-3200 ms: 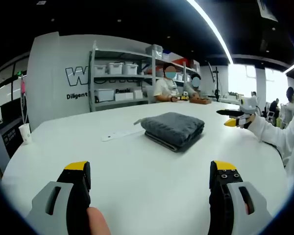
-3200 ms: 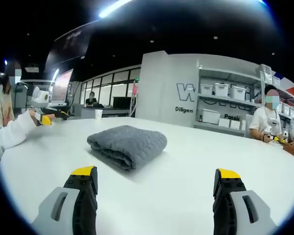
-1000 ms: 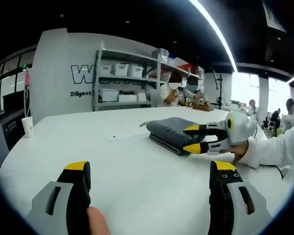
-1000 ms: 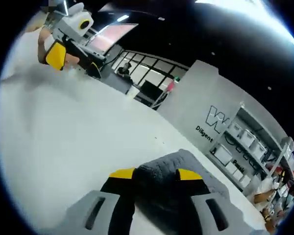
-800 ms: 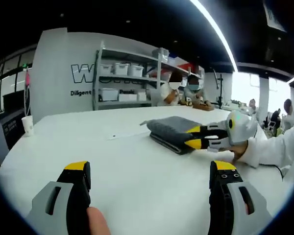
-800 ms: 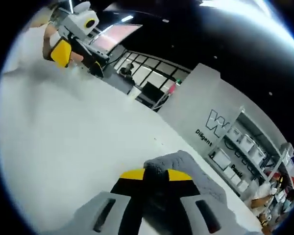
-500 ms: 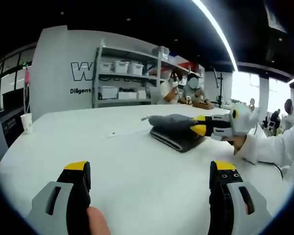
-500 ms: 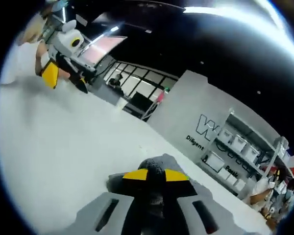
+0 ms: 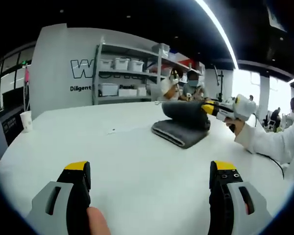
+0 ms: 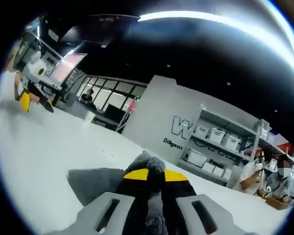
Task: Open the folded towel by lifting each exposed corner and separating the folded layers until the towel lies flat within the target outline without major curled edges
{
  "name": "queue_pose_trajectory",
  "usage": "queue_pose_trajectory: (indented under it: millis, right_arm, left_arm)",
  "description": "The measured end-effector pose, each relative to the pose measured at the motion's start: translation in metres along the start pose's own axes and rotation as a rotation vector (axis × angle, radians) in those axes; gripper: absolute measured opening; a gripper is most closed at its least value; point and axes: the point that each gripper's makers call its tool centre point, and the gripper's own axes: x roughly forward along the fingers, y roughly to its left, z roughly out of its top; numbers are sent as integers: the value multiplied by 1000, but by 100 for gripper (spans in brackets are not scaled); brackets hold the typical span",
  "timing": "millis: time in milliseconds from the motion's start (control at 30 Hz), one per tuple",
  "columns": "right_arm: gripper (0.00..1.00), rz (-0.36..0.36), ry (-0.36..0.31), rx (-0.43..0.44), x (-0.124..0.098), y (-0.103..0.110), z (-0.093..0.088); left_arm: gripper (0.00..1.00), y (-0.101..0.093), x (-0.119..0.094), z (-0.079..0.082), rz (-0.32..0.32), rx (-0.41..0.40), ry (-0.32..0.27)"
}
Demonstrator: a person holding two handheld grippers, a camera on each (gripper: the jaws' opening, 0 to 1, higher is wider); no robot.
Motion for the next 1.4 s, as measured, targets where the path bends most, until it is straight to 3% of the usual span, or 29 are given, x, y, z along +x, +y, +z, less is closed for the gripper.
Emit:
queue_pose_trajectory:
  millis: [400,700,933,1100,1200,1300,1400]
  right_arm:
    - [2,-199,58,58,-26,-80,-33]
    - [2,-316,134,107,-48,-123,-64]
    - [3,-344,224,177,-60,-137,-96]
    - [4,-325,331,259,-71,-143,-136]
    - [6,-316,365,257,-75,-143,-150]
    - [11,-325,373,204,-78,-147,-148]
    - [18,-345,387,212,-84,-151,-151]
  left_arm:
    - [100,3,-1,-1,4,-6,1]
    - [100,2,-2,0,3,-5,-4]
    - [100,3,-1,-2,5,-13,1]
    - [100,3,-1,0,5,-11,-1]
    - [100,4,-1,-1,7,-12,0]
    - [100,3,-1,-1,5,-13,0]
    - [100,2,-1,-2,4,-12,0]
